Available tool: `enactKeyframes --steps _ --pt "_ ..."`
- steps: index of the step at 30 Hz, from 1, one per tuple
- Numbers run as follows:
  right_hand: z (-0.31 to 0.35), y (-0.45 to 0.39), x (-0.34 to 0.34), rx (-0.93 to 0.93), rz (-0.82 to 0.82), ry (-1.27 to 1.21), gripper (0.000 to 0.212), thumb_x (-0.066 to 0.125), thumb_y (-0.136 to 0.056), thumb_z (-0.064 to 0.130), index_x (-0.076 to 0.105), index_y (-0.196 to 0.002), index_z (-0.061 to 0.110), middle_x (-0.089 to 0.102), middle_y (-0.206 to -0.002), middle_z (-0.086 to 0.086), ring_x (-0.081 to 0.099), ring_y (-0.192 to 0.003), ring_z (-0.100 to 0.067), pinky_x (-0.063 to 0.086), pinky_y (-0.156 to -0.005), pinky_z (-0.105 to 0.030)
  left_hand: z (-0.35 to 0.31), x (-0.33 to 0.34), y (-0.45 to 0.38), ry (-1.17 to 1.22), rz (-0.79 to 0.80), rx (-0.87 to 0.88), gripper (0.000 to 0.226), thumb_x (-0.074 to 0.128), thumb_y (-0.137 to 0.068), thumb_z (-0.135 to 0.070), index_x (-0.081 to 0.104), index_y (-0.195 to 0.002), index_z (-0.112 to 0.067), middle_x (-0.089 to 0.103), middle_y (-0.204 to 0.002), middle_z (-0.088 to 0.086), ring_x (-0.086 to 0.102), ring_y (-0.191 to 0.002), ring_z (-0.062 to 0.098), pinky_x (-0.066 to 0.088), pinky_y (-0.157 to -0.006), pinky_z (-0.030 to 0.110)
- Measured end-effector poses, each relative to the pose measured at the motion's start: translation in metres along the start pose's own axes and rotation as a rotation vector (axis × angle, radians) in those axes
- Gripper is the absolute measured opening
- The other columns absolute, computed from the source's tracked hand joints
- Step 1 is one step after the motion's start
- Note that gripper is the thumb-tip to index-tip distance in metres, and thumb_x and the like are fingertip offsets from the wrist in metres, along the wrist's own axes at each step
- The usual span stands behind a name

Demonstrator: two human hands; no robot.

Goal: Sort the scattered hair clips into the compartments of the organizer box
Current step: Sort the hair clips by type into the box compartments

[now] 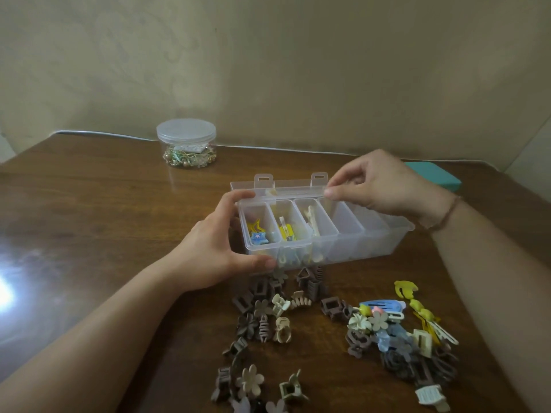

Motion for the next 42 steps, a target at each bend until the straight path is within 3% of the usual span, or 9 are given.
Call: enactKeyframes --steps 3,9,12,15,22,28,36,39,42 --pt "0.004 0.029 -0.025 -0.106 -0.115 0.215 0.009 0.077 -0.077 0.037 0.072 -0.074 0.030 0.058 -0.052 0.014 0.047 -0.046 0.001 0.035 -0.045 -0.008 0.000 0.000 0.000 -0.001 0.003 -0.003 0.101 0.078 -0.048 -0.074 0.023 -0.131 -0.061 0.054 -0.125 -0.026 0.050 -0.110 -0.015 0.037 -0.085 0.009" --pt "-0.030 0.123 0.011 -0.052 0.248 0.401 0.016 0.067 -0.078 0.051 0.066 -0.093 0.052 0.061 -0.092 0.032 0.057 -0.086 0.010 0.046 -0.066 -0.013 -0.001 0.000 0.001 -0.003 0.000 -0.005 0.104 0.078 -0.046 -0.075 0.022 -0.133 -0.059 0.054 -0.126 -0.025 0.051 -0.111 -0.012 0.039 -0.085 0.010" --pt "-0.035 0.137 0.016 -0.031 0.226 0.396 0.021 0.066 -0.084 0.044 0.066 -0.103 0.051 0.060 -0.102 0.038 0.053 -0.101 0.014 0.048 -0.085 -0.022 -0.002 0.000 0.001 -0.005 -0.003 -0.007 0.104 0.077 -0.046 -0.075 0.023 -0.132 -0.060 0.054 -0.124 -0.027 0.048 -0.108 -0.019 0.037 -0.083 0.008" --pt "-0.031 0.137 0.016 -0.027 0.185 0.470 0.022 0.065 -0.086 0.045 0.065 -0.107 0.051 0.059 -0.103 0.040 0.053 -0.102 0.014 0.048 -0.089 -0.023 -0.002 0.000 0.001 -0.002 0.003 -0.012 0.104 0.077 -0.046 -0.076 0.022 -0.132 -0.060 0.054 -0.127 -0.025 0.048 -0.112 -0.014 0.036 -0.087 0.011" --pt "-0.035 0.131 0.023 0.037 0.230 0.454 0.019 0.068 -0.086 0.039 0.061 -0.095 0.054 0.060 -0.094 0.035 0.048 -0.090 0.020 0.038 -0.067 -0.013 -0.002 0.000 0.000 -0.006 0.013 -0.009 0.100 0.077 -0.046 -0.076 0.020 -0.128 -0.065 0.052 -0.131 -0.022 0.048 -0.110 -0.012 0.035 -0.085 0.009" --pt "-0.041 0.129 0.015 0.121 0.175 0.398 0.024 0.070 -0.085 0.028 0.063 -0.092 0.050 0.063 -0.086 0.031 0.056 -0.059 0.001 0.045 -0.050 -0.018 -0.003 -0.001 0.000 -0.018 0.004 -0.002 0.096 0.076 -0.045 -0.078 0.019 -0.123 -0.071 0.052 -0.122 -0.031 0.047 -0.107 -0.021 0.036 -0.082 0.007" --pt "-0.040 0.129 0.025 0.076 0.296 0.581 0.015 0.062 -0.087 0.048 0.061 -0.099 0.055 0.055 -0.098 0.038 0.051 -0.098 0.011 0.048 -0.082 -0.020 -0.006 0.000 0.001 -0.013 0.013 -0.003 0.097 0.074 -0.046 -0.077 0.019 -0.125 -0.068 0.051 -0.121 -0.031 0.047 -0.103 -0.023 0.037 -0.078 0.004" --pt "-0.036 0.125 0.023 0.079 0.278 0.537 0.019 0.067 -0.086 0.041 0.058 -0.093 0.056 0.058 -0.094 0.034 0.054 -0.088 0.011 0.049 -0.073 -0.016 -0.005 0.000 0.001 -0.014 0.010 -0.006 0.103 0.074 -0.047 -0.077 0.020 -0.132 -0.060 0.053 -0.124 -0.025 0.049 -0.108 -0.015 0.037 -0.082 0.007" --pt "-0.022 0.114 0.004 0.077 0.108 0.300 0.026 0.075 -0.081 0.027 0.063 -0.085 0.049 0.065 -0.081 0.024 0.059 -0.078 0.007 0.048 -0.058 -0.011 -0.005 -0.001 0.000 -0.018 0.017 -0.005 0.106 0.076 -0.047 -0.078 0.019 -0.134 -0.057 0.053 -0.127 -0.021 0.049 -0.108 -0.012 0.037 -0.081 0.008"
Point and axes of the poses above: each hand's wrist, its own y-axis away from the middle knuckle, its own x-axis out of the palm, z = x × y, the point moved 8 cm from there along -y, towards the middle knuckle
